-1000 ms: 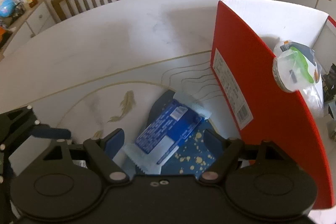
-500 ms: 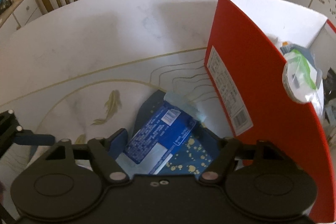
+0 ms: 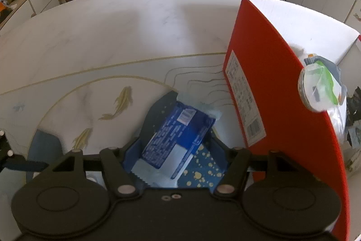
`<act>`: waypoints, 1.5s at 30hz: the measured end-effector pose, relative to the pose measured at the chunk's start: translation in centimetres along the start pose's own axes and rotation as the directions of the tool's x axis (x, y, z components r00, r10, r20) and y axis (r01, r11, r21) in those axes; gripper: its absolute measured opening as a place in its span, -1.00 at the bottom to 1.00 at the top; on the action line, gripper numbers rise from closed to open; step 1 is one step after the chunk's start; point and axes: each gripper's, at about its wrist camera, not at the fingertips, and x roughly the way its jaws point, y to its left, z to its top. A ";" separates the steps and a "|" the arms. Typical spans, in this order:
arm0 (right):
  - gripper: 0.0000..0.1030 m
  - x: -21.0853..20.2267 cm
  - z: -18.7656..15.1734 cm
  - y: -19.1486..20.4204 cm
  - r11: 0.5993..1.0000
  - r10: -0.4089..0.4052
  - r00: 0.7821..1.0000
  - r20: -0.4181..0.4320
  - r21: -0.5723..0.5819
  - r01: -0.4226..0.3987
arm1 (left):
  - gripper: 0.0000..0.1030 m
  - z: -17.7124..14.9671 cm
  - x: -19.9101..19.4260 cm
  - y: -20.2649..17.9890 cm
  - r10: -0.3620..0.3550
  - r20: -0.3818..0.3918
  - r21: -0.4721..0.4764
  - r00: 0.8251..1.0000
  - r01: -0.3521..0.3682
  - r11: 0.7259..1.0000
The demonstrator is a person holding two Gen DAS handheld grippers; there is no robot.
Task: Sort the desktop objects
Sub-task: 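Grasp the white printed sachet with the left gripper while the right gripper grasps the blue snack bar, then carry the sachet and blue snack bar with both grippers into the shoebox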
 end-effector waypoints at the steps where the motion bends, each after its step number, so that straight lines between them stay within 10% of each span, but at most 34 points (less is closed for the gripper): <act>1: 0.28 0.1 0.1 0.0 1.000 0.002 1.000 -0.001 -0.001 -0.002 | 0.98 0.0 0.2 0.0 -0.001 -0.002 0.005 1.000 0.001 1.000; 14: -0.24 -0.3 0.3 -0.6 1.000 0.003 1.000 0.006 0.019 -0.003 | 0.39 0.3 0.6 -1.3 0.058 -0.002 0.095 0.998 -0.058 0.994; 45: -0.28 -6.9 -1.7 -1.3 0.995 0.098 0.990 0.105 0.010 -0.100 | 0.34 2.1 -2.6 -3.1 0.160 0.048 -0.053 0.986 -0.157 0.986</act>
